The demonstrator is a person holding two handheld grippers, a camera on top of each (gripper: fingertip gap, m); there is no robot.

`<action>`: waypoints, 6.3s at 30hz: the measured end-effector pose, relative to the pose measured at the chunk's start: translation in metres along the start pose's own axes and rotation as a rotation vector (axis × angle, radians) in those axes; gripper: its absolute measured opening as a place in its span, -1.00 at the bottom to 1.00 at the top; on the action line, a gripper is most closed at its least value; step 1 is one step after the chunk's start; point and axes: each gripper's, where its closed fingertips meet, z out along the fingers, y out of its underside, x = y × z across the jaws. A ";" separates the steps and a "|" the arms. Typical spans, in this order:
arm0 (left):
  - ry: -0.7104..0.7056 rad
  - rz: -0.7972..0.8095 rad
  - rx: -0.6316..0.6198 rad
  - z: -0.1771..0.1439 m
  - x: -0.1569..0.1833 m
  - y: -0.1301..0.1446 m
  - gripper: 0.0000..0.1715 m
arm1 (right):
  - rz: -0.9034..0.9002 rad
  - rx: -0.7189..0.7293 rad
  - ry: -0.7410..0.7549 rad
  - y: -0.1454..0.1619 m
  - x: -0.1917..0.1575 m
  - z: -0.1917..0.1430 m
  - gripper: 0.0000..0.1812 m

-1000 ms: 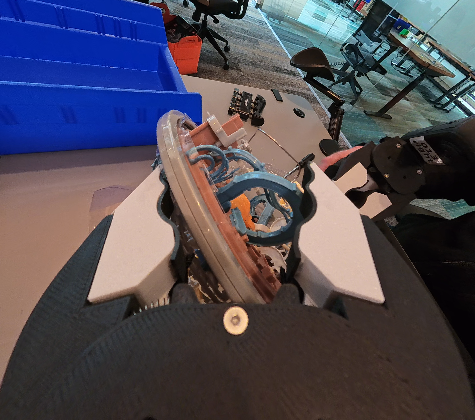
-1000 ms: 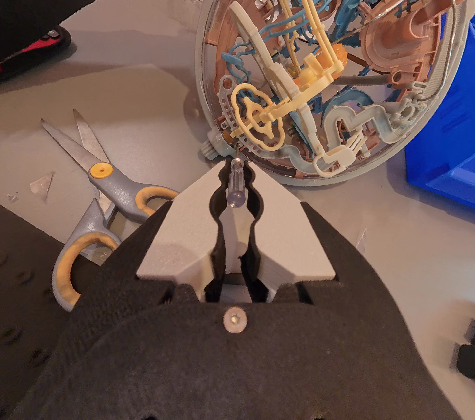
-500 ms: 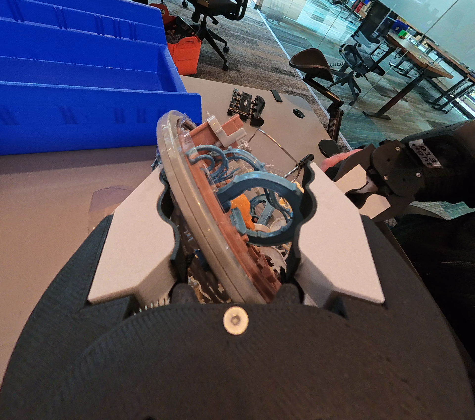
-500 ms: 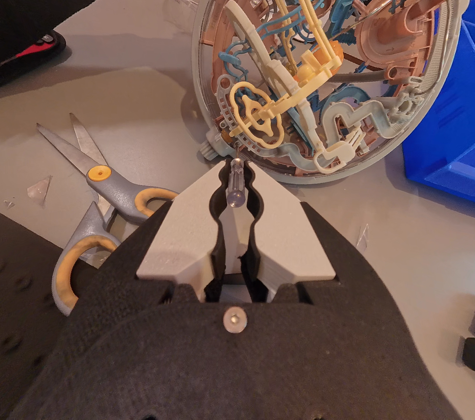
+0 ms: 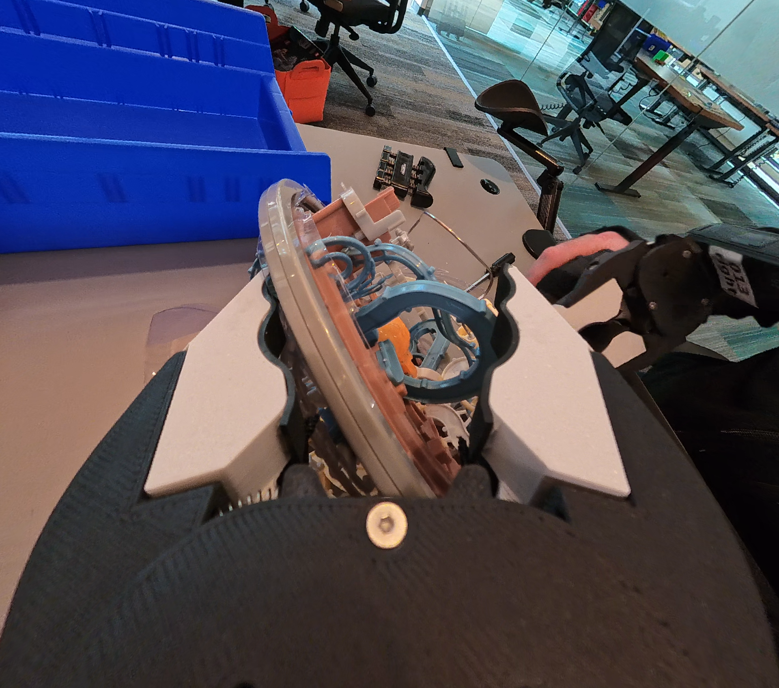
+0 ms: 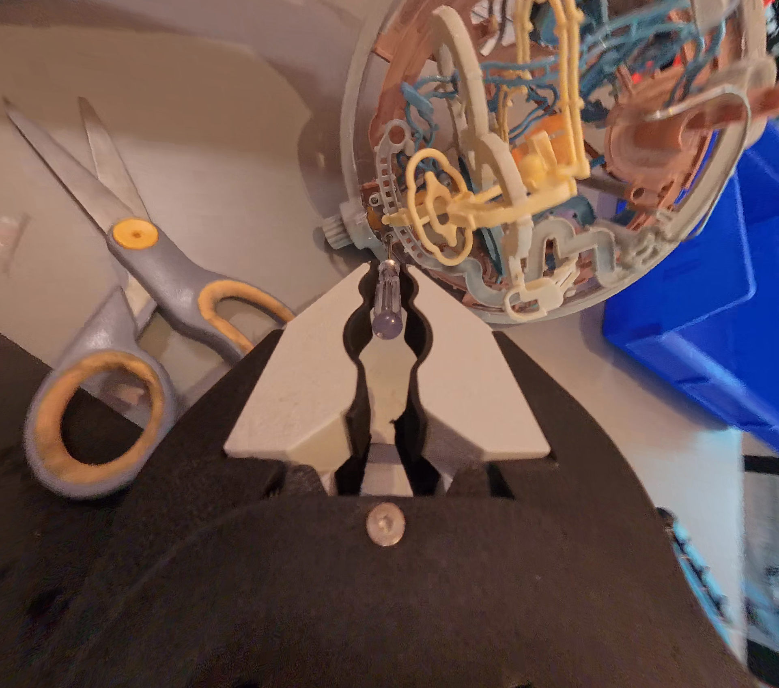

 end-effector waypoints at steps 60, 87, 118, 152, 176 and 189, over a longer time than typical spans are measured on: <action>0.004 -0.001 0.010 0.002 0.000 -0.001 0.17 | 0.311 0.081 -0.052 0.004 0.002 -0.002 -0.91; 0.009 -0.003 0.014 0.003 0.000 -0.002 0.16 | -0.533 -0.040 -0.037 0.002 0.001 -0.002 -0.92; 0.013 -0.008 0.023 0.004 0.000 -0.002 0.16 | -0.103 0.032 -0.025 -0.018 -0.003 -0.004 -0.91; -0.018 -0.013 0.005 0.006 -0.001 -0.002 0.16 | 0.389 -0.017 0.062 -0.015 -0.004 0.002 -0.92; -0.014 -0.015 0.019 0.006 -0.001 -0.003 0.15 | -0.117 -0.091 -0.017 -0.014 -0.002 0.002 -0.92; -0.007 -0.015 0.023 0.006 -0.001 -0.003 0.15 | -0.675 -0.185 -0.051 -0.006 0.006 0.001 -0.92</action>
